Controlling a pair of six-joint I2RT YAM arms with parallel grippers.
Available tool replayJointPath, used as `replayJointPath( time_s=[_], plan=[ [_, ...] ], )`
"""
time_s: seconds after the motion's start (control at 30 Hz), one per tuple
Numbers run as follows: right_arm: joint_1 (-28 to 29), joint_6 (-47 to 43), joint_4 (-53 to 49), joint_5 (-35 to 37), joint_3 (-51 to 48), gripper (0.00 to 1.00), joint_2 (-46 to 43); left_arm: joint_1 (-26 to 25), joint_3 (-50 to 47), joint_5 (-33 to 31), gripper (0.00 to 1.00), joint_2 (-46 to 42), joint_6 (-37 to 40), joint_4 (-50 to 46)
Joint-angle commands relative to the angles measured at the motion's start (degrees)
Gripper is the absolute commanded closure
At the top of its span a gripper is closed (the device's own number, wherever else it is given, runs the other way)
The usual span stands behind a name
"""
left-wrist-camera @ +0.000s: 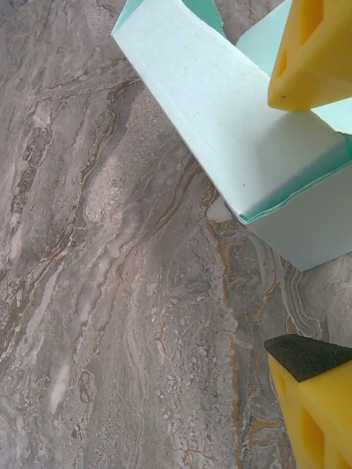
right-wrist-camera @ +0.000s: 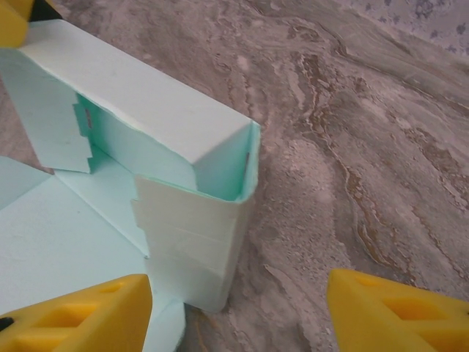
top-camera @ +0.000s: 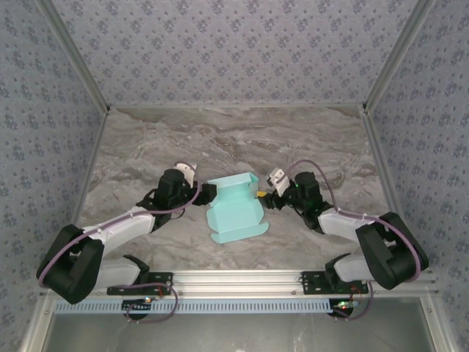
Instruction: Fold the paper box
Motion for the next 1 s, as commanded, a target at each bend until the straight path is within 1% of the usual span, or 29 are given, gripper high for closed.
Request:
replayJointPath(
  time_s=[0.0, 0.1, 0.17, 0.33, 0.53, 0.63, 0.67, 0.7, 0.73, 0.83, 0.97],
  plan=[
    [0.31, -0.4, -0.72, 0.78, 3.01, 0.36, 2.38, -0.35, 0.51, -1.76, 0.2, -0.44, 0.45, -3.1],
    [1.23, -0.31, 2.4, 0.32, 4.2, 0.38, 4.98, -0.33, 0.56, -1.71, 0.2, -0.62, 0.5, -3.33],
    [2.26, -0.94, 2.52, 0.63, 5.82, 0.42, 6.7, -0.32, 0.51, -1.73, 0.2, -0.65, 0.49, -3.29],
    [5.19, -2.94, 3.8, 2.98, 8.33, 0.48, 10.9, -0.27, 0.51, -1.67, 0.21, -0.54, -0.09, -3.17],
    [8.25, -2.78, 9.42, 9.3, 8.26, 0.6, 14.6, -0.3, 0.42, 0.03, 0.27, -0.19, -1.17, -2.04],
    [9.98, -2.47, 12.12, 14.14, 8.28, 0.63, 16.1, -0.29, 0.25, 1.06, 0.29, 0.16, -2.26, -1.1],
    [10.57, -2.15, 12.78, 15.7, 8.51, 0.65, 16.77, -0.35, 0.12, 1.41, 0.29, 0.38, -2.7, -0.71],
    [10.92, -1.49, 13.06, 17.78, 9.14, 0.69, 17.49, -0.31, 0.16, 1.68, 0.3, 0.64, -3.06, -0.43],
    [11.18, -0.56, 12.98, 19.38, 9.74, 0.7, 17.99, -0.33, 0.08, 1.99, 0.3, 0.9, -3.32, -0.21],
    [12.12, 0.68, 13.49, 23.76, 10.99, 0.68, 19.61, -0.31, 0.03, 2.71, 0.32, 1.75, -3.82, 0.36],
    [12.59, 0.3, 12.1, 24.34, 11.95, 0.59, 19.97, -0.29, -0.01, 2.71, 0.32, 2.35, -3.73, 0.47]
  ],
)
